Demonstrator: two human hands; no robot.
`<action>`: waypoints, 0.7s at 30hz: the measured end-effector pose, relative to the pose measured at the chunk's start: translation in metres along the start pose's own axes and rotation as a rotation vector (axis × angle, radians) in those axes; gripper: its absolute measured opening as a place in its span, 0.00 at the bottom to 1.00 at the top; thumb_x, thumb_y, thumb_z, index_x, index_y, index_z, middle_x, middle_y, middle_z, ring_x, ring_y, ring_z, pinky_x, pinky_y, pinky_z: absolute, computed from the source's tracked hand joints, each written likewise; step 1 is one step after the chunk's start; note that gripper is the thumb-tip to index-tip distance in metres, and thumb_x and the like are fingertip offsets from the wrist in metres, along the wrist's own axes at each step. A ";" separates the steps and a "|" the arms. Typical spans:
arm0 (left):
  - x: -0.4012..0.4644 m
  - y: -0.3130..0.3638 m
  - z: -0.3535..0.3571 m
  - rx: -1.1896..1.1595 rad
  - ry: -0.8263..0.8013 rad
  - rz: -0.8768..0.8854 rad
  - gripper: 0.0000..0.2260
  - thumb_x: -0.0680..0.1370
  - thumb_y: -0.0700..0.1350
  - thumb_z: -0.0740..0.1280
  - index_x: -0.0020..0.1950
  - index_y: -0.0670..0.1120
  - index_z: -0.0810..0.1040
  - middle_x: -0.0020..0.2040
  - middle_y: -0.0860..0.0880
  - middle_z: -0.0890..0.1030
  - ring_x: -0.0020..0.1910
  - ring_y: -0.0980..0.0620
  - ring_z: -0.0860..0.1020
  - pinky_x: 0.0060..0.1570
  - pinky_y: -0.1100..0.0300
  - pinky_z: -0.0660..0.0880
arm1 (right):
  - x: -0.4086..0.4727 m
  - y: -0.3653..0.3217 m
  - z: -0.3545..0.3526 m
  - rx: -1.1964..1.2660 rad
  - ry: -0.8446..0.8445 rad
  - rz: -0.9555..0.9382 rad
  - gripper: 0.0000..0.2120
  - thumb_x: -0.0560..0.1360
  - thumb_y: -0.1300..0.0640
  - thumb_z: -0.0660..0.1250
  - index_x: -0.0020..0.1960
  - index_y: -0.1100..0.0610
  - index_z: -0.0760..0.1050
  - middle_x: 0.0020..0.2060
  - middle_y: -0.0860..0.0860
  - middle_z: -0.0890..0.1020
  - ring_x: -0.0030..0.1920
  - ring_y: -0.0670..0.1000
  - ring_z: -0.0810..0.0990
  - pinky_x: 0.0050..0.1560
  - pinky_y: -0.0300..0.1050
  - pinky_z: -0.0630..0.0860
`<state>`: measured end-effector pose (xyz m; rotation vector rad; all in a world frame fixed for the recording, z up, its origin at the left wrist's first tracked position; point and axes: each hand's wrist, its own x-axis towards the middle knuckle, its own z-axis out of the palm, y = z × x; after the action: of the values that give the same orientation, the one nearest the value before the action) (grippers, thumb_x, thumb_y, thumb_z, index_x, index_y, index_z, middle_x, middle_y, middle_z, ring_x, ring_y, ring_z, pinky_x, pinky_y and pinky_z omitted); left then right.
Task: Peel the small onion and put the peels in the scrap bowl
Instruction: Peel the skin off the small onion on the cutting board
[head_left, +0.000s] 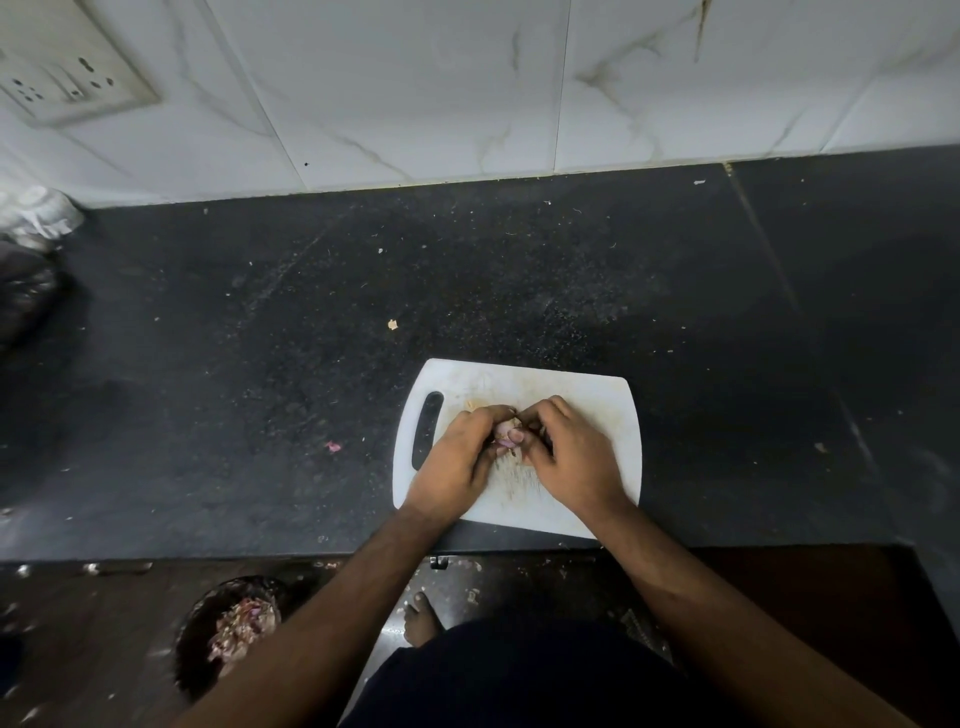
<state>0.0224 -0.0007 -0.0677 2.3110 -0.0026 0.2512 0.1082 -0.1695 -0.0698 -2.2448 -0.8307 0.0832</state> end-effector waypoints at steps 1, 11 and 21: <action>0.000 0.000 0.000 -0.001 0.001 0.004 0.16 0.82 0.38 0.66 0.68 0.47 0.73 0.61 0.55 0.78 0.57 0.59 0.74 0.59 0.68 0.69 | 0.000 0.000 -0.001 0.021 -0.002 0.000 0.15 0.78 0.42 0.62 0.54 0.53 0.77 0.48 0.43 0.79 0.46 0.44 0.79 0.42 0.47 0.79; 0.006 -0.005 -0.008 -0.092 -0.051 -0.037 0.17 0.79 0.39 0.70 0.65 0.47 0.73 0.57 0.51 0.80 0.55 0.55 0.78 0.56 0.63 0.75 | 0.004 0.009 -0.002 0.299 -0.009 0.109 0.02 0.76 0.60 0.73 0.48 0.54 0.80 0.43 0.44 0.83 0.44 0.45 0.83 0.44 0.54 0.81; 0.003 -0.006 -0.002 -0.045 -0.020 -0.026 0.22 0.80 0.47 0.71 0.73 0.44 0.74 0.61 0.49 0.73 0.60 0.53 0.76 0.61 0.59 0.76 | 0.000 0.003 0.000 0.017 0.011 0.039 0.03 0.79 0.60 0.67 0.52 0.56 0.78 0.47 0.48 0.81 0.47 0.50 0.80 0.45 0.51 0.78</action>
<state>0.0252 0.0046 -0.0700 2.2667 0.0115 0.2133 0.1096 -0.1713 -0.0719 -2.2440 -0.7780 0.0958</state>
